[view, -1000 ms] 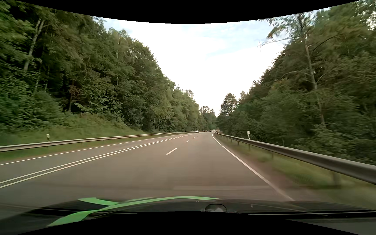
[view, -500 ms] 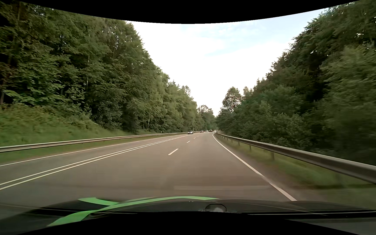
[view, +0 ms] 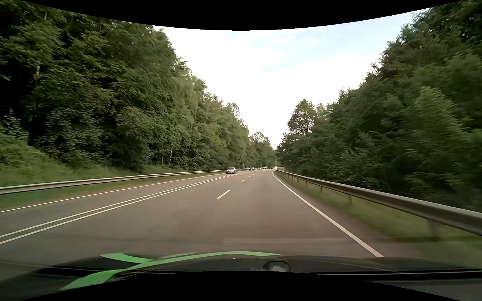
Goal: Follow the waypoints while adhering to traffic rules and regulations
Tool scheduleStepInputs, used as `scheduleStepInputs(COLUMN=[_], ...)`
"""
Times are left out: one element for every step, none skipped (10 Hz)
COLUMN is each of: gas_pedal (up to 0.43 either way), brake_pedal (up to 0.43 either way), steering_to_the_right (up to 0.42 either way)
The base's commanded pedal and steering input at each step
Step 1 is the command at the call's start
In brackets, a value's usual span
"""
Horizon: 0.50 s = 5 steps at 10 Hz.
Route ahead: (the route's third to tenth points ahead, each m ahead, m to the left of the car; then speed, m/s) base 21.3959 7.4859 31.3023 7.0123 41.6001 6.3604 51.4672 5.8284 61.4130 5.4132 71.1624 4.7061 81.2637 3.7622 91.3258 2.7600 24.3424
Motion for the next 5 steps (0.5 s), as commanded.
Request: scheduleStepInputs(gas_pedal=[0.358,0.35,0.35,0.358,0.37], brake_pedal=[0.0,0.0,0.0,0.0,0.0], steering_to_the_right=[0.005,0.005,0.006,0.005,0.006])
